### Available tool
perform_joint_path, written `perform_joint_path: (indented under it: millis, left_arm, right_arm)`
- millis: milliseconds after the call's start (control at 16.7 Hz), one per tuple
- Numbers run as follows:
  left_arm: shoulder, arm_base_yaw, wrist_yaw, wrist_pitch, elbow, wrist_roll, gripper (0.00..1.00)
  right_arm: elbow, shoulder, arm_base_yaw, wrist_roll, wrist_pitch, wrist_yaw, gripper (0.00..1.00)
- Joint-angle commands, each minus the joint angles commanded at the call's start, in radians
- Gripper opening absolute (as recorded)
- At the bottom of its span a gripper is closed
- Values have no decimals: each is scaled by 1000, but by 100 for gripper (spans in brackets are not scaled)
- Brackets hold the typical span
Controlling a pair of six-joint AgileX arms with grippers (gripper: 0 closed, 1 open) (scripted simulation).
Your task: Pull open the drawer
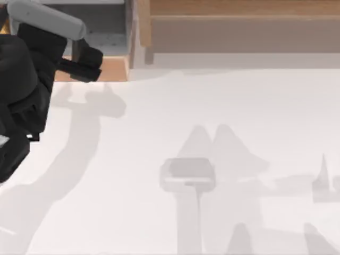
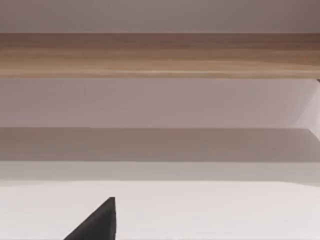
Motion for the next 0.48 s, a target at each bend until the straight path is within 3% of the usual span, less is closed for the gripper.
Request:
perform_joint_path:
  millis: [480]
  left_arm:
    - [572,522,542,279,283,663,100]
  right_arm:
    - [0,0,0,0,0,0,100]
